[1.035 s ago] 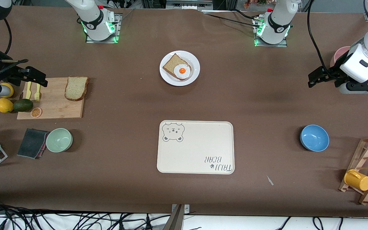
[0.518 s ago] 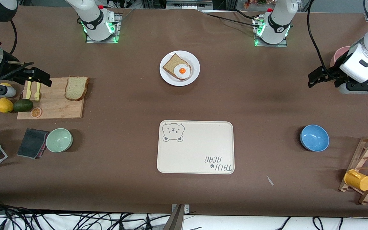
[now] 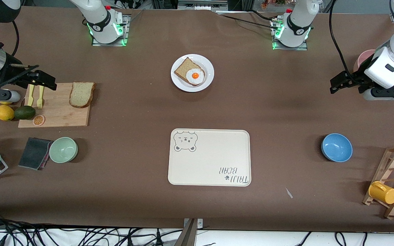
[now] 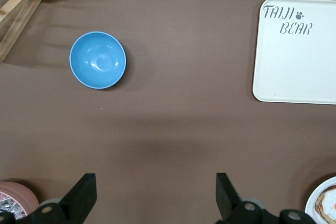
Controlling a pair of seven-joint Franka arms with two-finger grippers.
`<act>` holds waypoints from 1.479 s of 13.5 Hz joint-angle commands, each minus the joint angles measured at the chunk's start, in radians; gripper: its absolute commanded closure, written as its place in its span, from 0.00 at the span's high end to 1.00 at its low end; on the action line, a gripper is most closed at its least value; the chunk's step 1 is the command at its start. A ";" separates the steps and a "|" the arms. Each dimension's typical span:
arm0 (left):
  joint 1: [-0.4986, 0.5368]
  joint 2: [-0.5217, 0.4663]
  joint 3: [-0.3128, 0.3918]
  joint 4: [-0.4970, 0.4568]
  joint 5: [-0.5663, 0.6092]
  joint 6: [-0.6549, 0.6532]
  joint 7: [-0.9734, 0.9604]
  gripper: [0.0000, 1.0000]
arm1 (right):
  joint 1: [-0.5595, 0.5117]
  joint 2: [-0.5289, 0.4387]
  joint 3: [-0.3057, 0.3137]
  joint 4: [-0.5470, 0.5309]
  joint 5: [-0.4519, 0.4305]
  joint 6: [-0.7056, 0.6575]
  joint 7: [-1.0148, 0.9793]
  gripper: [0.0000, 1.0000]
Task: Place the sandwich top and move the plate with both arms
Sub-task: 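Move the right gripper down over the bread slice on the board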
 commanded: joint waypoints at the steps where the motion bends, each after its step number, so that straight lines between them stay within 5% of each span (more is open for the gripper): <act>1: 0.008 -0.006 -0.004 0.013 0.024 -0.014 0.004 1.00 | -0.001 -0.027 0.003 -0.025 -0.014 -0.005 -0.009 1.00; 5: -0.004 0.013 -0.008 0.028 0.024 -0.017 0.004 1.00 | 0.004 -0.034 0.023 -0.114 -0.023 0.052 -0.009 1.00; 8: -0.013 0.057 -0.037 0.030 0.018 -0.021 -0.005 1.00 | 0.004 -0.049 0.107 -0.240 -0.143 0.129 0.010 0.99; 14: -0.010 0.102 -0.088 0.033 0.021 -0.020 0.008 1.00 | 0.006 -0.057 0.145 -0.467 -0.188 0.317 0.067 0.99; 20: -0.009 0.093 -0.090 0.035 0.024 -0.032 0.007 1.00 | 0.012 -0.028 0.242 -0.734 -0.478 0.551 0.395 0.94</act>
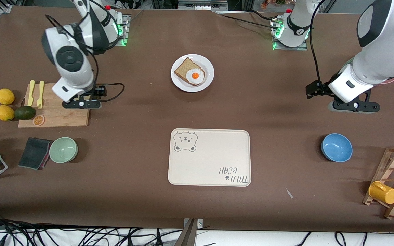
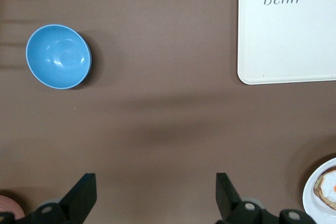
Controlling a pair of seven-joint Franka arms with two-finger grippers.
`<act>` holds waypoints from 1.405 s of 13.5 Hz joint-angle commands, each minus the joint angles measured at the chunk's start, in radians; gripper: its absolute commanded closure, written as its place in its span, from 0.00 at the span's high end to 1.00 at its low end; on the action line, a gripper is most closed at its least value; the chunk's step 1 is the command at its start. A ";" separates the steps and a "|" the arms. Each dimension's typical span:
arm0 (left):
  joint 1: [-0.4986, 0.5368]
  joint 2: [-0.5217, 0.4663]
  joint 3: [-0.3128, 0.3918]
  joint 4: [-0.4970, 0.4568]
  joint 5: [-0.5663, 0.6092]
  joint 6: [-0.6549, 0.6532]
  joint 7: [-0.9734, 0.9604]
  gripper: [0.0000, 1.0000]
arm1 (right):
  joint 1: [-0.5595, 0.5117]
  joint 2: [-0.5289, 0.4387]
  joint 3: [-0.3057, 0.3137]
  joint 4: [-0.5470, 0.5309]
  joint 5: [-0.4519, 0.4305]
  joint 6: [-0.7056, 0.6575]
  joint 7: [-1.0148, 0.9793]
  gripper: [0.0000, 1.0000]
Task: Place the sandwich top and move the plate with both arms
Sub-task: 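Move the right gripper down over the bread slice on the board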
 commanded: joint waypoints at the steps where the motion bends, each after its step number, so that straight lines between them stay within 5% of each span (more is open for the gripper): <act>1: 0.003 -0.008 -0.003 0.014 0.024 -0.032 0.008 1.00 | -0.001 -0.004 0.031 -0.097 -0.115 0.043 0.098 0.94; 4: 0.002 -0.011 -0.005 0.013 0.024 -0.031 0.008 1.00 | -0.001 0.077 0.090 -0.123 -0.273 0.018 0.236 0.92; 8: 0.002 -0.012 -0.013 0.013 0.024 -0.035 0.008 1.00 | -0.001 0.117 0.096 -0.143 -0.368 -0.048 0.247 0.84; 19: 0.013 -0.011 -0.011 0.014 0.025 -0.031 0.009 1.00 | -0.033 0.264 0.041 -0.141 -0.443 -0.042 0.407 0.75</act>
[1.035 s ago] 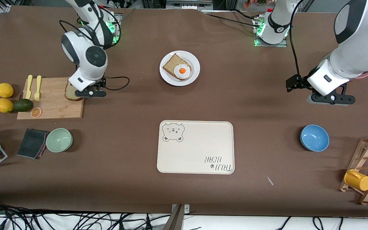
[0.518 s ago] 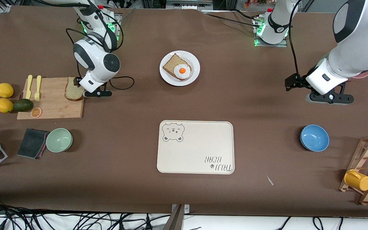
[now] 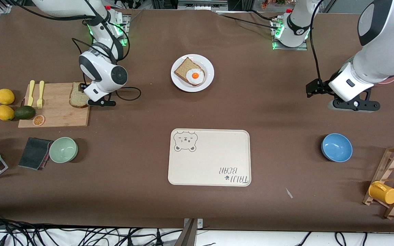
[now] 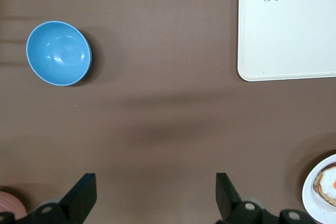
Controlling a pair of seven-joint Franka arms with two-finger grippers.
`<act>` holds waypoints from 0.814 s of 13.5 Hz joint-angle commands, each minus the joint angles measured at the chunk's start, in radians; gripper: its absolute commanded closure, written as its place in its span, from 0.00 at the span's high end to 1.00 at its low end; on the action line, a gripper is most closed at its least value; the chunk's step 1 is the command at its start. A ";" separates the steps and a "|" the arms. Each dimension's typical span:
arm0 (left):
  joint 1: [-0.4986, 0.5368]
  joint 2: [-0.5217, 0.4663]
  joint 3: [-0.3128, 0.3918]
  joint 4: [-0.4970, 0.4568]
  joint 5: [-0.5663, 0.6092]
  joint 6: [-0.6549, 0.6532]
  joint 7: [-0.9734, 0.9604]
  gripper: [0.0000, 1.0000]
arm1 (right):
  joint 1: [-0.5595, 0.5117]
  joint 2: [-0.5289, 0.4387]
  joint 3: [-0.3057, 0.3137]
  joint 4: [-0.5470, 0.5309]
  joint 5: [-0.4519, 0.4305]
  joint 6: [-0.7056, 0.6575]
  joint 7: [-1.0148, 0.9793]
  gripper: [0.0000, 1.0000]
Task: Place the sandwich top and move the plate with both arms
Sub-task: 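Close the right gripper on the bread slice edge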
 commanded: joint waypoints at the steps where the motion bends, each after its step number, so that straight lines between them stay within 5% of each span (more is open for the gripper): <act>1: 0.008 -0.005 -0.005 0.017 0.025 -0.015 0.009 1.00 | -0.015 0.027 -0.002 0.001 -0.028 0.010 0.025 0.74; 5: 0.008 -0.002 -0.007 0.034 0.025 -0.017 0.008 1.00 | -0.014 0.099 0.001 0.001 -0.107 0.008 0.135 0.72; 11: 0.009 -0.002 -0.004 0.034 0.025 -0.017 0.008 1.00 | -0.012 0.092 0.004 0.001 -0.107 -0.005 0.137 0.65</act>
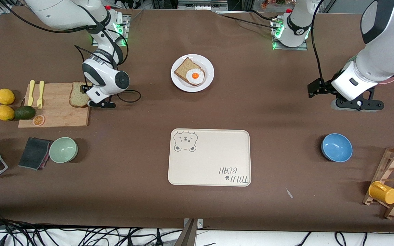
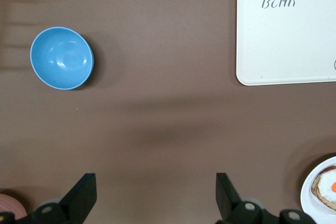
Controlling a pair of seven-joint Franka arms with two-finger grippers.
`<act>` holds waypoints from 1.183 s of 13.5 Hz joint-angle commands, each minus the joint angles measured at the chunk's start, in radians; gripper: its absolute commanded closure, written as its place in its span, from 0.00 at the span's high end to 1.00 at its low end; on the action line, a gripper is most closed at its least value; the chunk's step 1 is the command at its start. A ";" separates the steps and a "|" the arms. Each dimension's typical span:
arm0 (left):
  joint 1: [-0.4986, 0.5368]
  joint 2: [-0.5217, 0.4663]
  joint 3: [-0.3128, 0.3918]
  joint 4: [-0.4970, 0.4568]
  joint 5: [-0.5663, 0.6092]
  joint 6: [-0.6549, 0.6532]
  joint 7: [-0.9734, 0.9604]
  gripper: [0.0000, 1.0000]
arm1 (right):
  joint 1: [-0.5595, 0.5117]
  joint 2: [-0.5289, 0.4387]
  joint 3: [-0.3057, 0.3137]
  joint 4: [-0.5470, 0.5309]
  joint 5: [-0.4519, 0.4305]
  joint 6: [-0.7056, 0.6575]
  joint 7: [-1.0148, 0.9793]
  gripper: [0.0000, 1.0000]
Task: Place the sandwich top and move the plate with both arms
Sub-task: 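Close the right gripper on the bread slice edge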
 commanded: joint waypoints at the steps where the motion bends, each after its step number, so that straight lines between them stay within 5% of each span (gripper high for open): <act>1: 0.006 0.000 -0.005 0.015 0.025 -0.017 0.008 1.00 | -0.007 -0.009 0.009 -0.003 -0.020 -0.019 0.019 0.63; 6: 0.006 0.001 -0.005 0.017 0.027 -0.017 0.008 1.00 | -0.007 -0.027 0.023 -0.007 -0.017 -0.034 0.032 0.53; 10: 0.006 0.006 -0.005 0.017 0.027 -0.015 0.008 1.00 | -0.007 -0.024 0.023 -0.009 -0.017 -0.036 0.032 0.25; 12: 0.006 0.006 -0.003 0.017 0.027 -0.015 0.008 1.00 | -0.007 -0.028 0.041 -0.007 -0.015 -0.057 0.030 0.03; 16: 0.005 0.006 -0.005 0.017 0.062 -0.012 0.008 1.00 | -0.007 -0.091 0.098 -0.003 0.026 -0.091 0.013 0.00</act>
